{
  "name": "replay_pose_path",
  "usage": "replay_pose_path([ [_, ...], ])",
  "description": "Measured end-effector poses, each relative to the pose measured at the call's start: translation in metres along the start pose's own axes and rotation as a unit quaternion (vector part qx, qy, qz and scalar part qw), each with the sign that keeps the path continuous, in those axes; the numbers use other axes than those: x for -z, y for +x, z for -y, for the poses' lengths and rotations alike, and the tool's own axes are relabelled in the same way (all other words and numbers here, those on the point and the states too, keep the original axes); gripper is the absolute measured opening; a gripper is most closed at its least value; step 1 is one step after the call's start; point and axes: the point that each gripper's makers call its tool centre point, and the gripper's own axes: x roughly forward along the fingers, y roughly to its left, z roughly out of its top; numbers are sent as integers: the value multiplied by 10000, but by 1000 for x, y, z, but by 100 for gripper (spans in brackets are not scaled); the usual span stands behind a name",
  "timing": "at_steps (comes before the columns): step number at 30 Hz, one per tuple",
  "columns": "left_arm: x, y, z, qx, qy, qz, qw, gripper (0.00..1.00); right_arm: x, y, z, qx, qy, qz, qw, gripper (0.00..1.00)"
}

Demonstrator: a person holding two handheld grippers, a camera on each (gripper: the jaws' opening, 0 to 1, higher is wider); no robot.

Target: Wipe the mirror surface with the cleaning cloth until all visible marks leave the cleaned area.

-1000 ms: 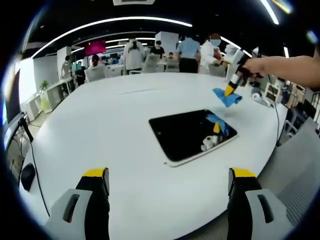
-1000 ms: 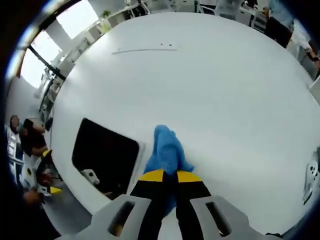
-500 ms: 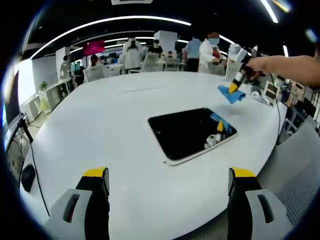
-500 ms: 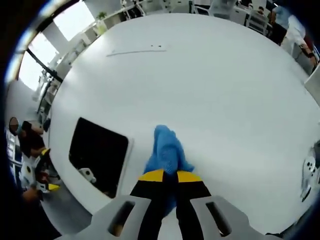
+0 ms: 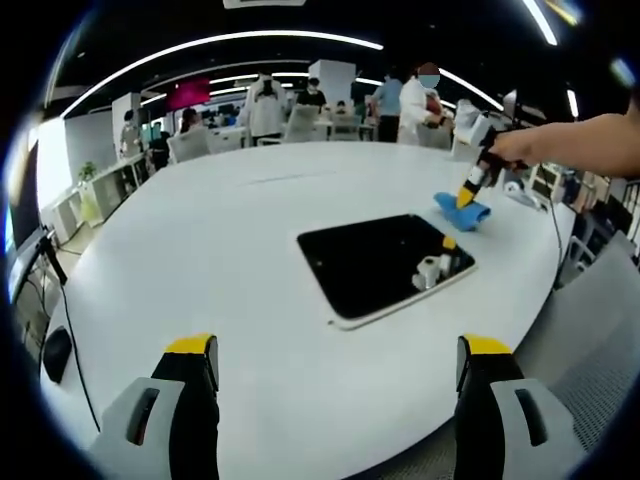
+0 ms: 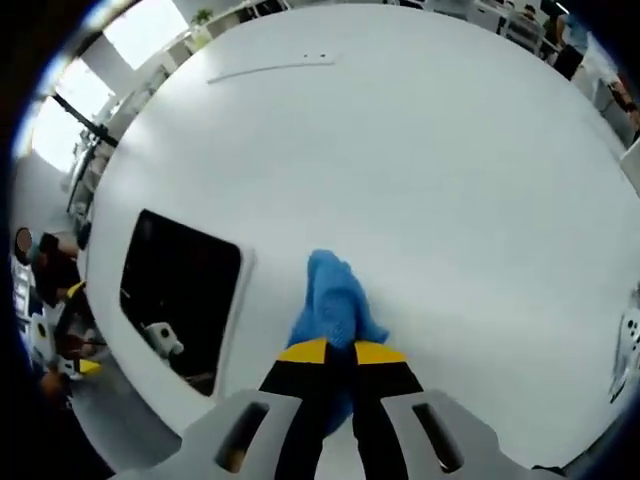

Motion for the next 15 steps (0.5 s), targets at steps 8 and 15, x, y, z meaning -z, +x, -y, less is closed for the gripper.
replay_pose_path([
  [8, 0, 0, -1, -9, -6, 9, 10000, 100, 1, 9, 5, 179, -322, 134, 9992, 6],
  [15, 0, 1, 0, -14, 12, -3, 10000, 100, 1, 10, 4, 162, -273, 150, 9994, 7],
])
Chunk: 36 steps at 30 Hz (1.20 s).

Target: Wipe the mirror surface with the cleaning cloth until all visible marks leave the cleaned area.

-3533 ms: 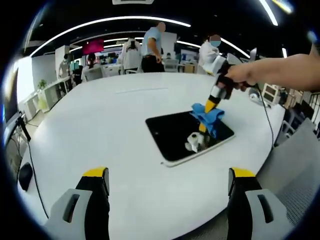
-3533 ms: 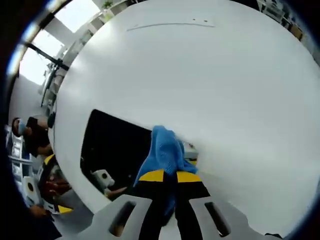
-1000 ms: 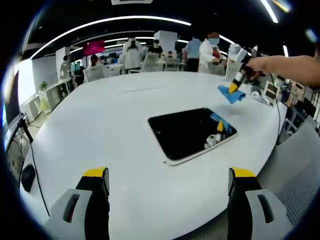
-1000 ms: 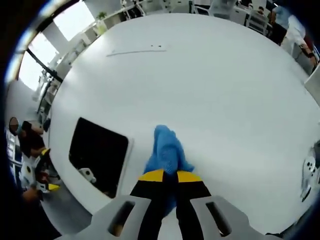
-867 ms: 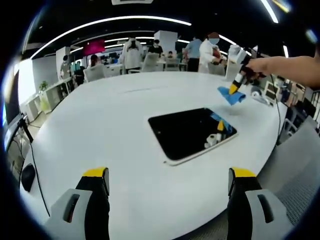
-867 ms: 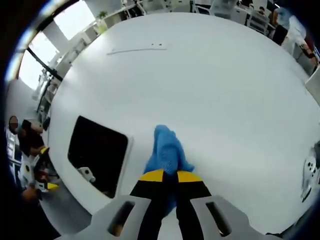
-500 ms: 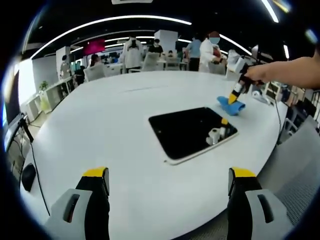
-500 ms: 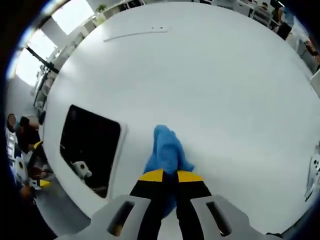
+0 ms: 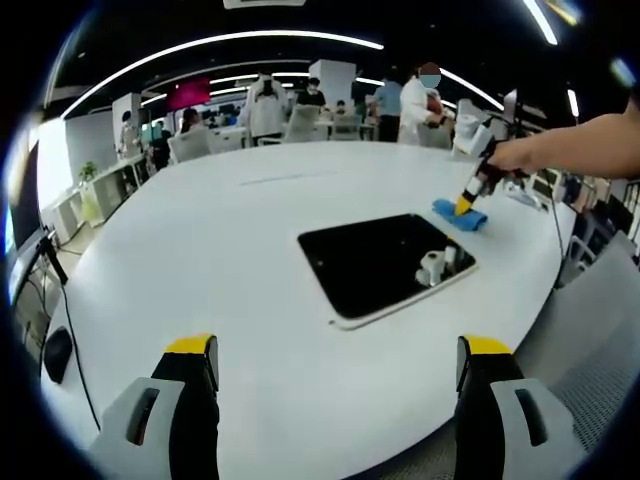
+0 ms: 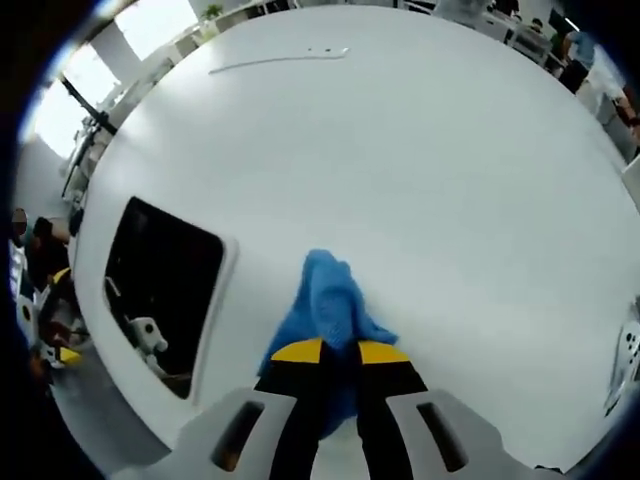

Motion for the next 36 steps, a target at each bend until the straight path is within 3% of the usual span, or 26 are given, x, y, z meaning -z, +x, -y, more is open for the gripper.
replay_pose_path([
  [1, 0, 0, 0, -4, 2, 3, 10000, 100, -1, 0, -1, -37, -219, 18, 9998, 8],
  [3, 0, 0, 0, -7, 3, -1, 10000, 100, 0, 0, -1, 14, -128, 0, 9999, 8],
  [8, 0, -1, -1, -22, -7, 8, 10000, 100, 0, -1, -7, 31, -382, 81, 9992, 15],
  [13, -2, -2, -4, -109, 59, 60, 9999, 100, 1, -1, -14, 16, -390, 122, 9992, 24],
  [18, -5, -2, -2, -87, -36, 116, 9999, 100, 0, -1, -13, -69, -214, 392, 9990, 25],
  [21, -10, -1, 4, 41, -23, 256, 9997, 100, -3, -6, -25, -489, 46, 627, 9968, 37],
  [22, -11, -1, 7, 111, -8, 277, 9996, 100, -5, -10, -24, -473, 105, 778, 9958, 45],
  [24, -12, -1, 7, 127, -3, 295, 9995, 100, -19, -21, -29, -649, 43, 1245, 9901, 54],
  [26, -12, -1, 6, 110, -184, 331, 9992, 100, -24, -39, -31, -746, 8, 1448, 9866, 57],
  [28, -11, -1, 3, 39, -259, 283, 9993, 100, -32, -61, -32, -586, -353, 1826, 9808, 73],
  [29, -11, -1, 3, 17, -240, 282, 9993, 100, -46, -77, -32, -526, -682, 2313, 9691, 80],
  [31, -15, -2, 4, 67, -217, 385, 9990, 100, -50, -93, -30, -450, -735, 2574, 9625, 91],
  [32, -17, -3, 10, 235, -257, 426, 9985, 100, -52, -102, -32, -465, -742, 2784, 9565, 93],
  [33, -23, -4, 13, 301, -202, 589, 9976, 100, -56, -116, -29, -360, -763, 3153, 9452, 94],
  [34, -29, -5, 10, 216, -102, 726, 9971, 100, -52, -123, -26, -277, -724, 3259, 9422, 97],
  [36, -28, -6, 9, 167, -145, 706, 9973, 100, -41, -136, -25, -293, -591, 3432, 9369, 100],
])
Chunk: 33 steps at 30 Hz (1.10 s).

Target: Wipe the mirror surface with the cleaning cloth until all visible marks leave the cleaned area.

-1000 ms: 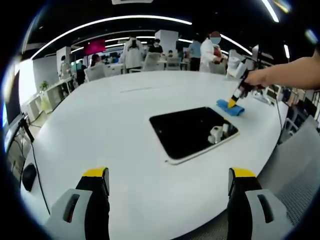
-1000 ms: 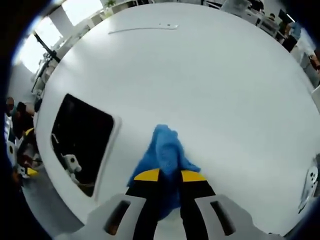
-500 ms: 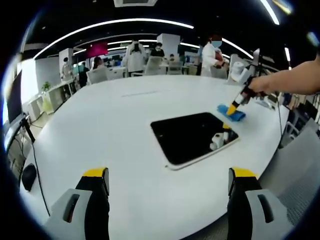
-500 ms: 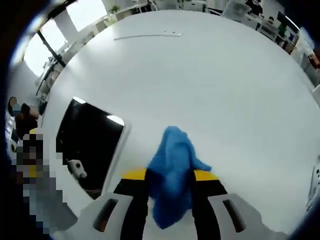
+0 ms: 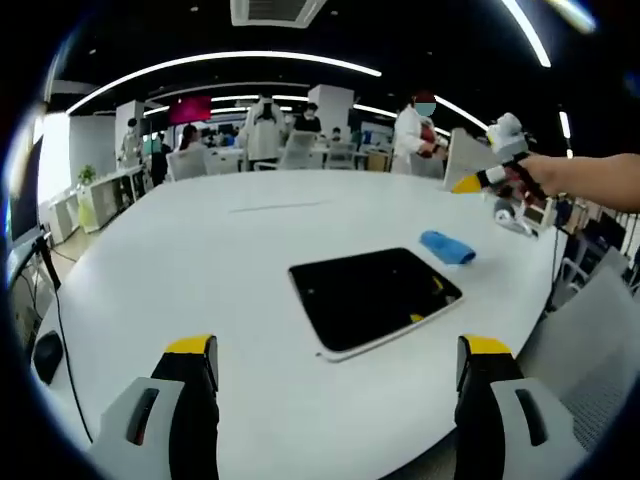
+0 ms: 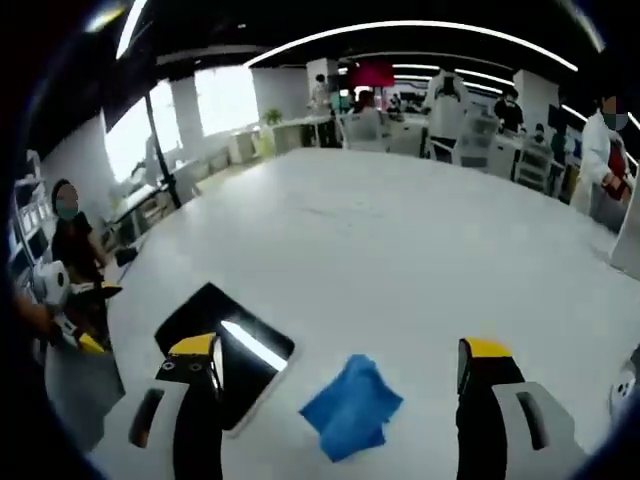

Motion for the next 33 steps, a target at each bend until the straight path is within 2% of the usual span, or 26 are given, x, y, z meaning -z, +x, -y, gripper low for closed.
replay_pose_path([
  [1, 1, 0, 0, -14, -57, -30, 10000, 100, 4, -7, 2, 24, -27, -10, 10000, 100],
  [3, 7, -1, 0, -7, -128, -194, 9997, 100, 3, -22, 4, 89, -198, 303, 9993, 100],
  [4, 6, 0, 2, 52, -75, -150, 9998, 100, 7, -29, 10, 292, -316, 392, 9983, 100],
  [6, 2, 0, 4, 102, 9, -52, 9999, 100, 12, -37, 7, 293, -481, 636, 9964, 100],
  [8, 2, 0, 8, 189, 58, -53, 9998, 100, 24, -39, 8, 367, -584, 632, 9956, 100],
  [9, 0, -2, 6, 150, 63, -11, 9999, 100, 28, -39, 1, 299, -800, 773, 9933, 100],
  [11, -2, -3, 1, 25, -35, 64, 10000, 100, 44, -41, -10, 225, -694, 616, 9954, 100],
  [13, -2, -3, 1, 64, -161, 55, 9998, 100, 49, -47, -16, 219, -671, 711, 9950, 100],
  [17, 2, -3, 2, -23, 74, -72, 9999, 100, 66, -56, -26, 301, -526, 819, 9948, 100],
  [20, 2, -2, 1, -25, 24, -98, 9999, 100, 72, -64, -30, 368, -462, 993, 9933, 100],
  [22, 2, -2, 2, -5, 38, -79, 10000, 100, 81, -68, -33, 427, -406, 915, 9941, 100],
  [25, 1, -2, 1, -41, 5, -56, 10000, 100, 88, -75, -43, 412, -345, 987, 9937, 100],
  [30, 2, -4, -2, -133, 5, -77, 9999, 100, 98, -71, -57, 502, -80, 1014, 9935, 100],
  [32, 2, -6, 6, 49, -103, 40, 9999, 100, 104, -66, -65, 332, -91, 944, 9949, 100],
  [33, 5, -7, 6, 23, -252, -36, 9997, 100, 103, -69, -63, 332, -60, 978, 9946, 100],
])
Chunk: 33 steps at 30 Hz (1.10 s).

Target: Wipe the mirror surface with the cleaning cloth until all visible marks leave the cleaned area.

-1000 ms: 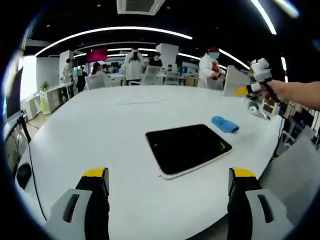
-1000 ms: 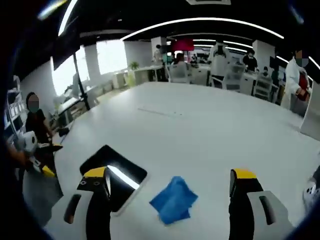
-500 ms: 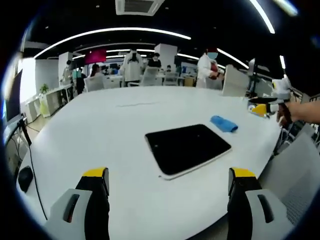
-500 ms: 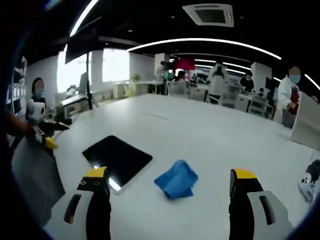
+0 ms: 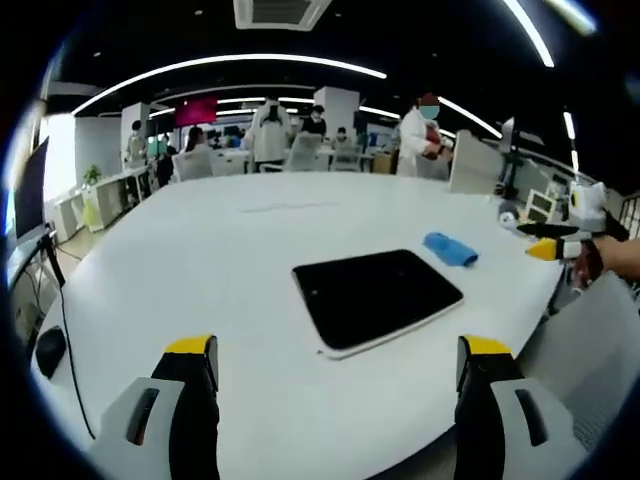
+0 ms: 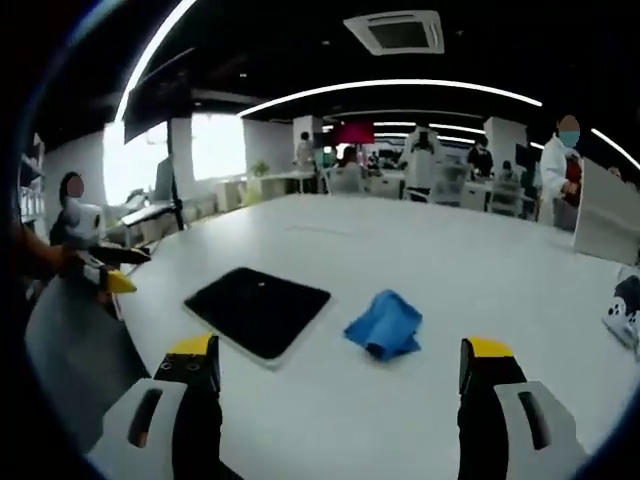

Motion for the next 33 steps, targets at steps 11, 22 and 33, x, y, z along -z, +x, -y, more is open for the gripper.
replay_pose_path([
  [11, -2, -1, -2, -245, 164, 74, 9995, 100, 6, 7, 11, 4, 66, -94, 9999, 100],
  [22, -10, 7, -6, -197, 221, 109, 9995, 100, 4, 11, 15, 71, 45, -140, 9999, 100],
  [33, -6, 8, 1, 24, 360, 7, 9993, 100, 10, 6, 12, 139, 59, -216, 9997, 100],
])
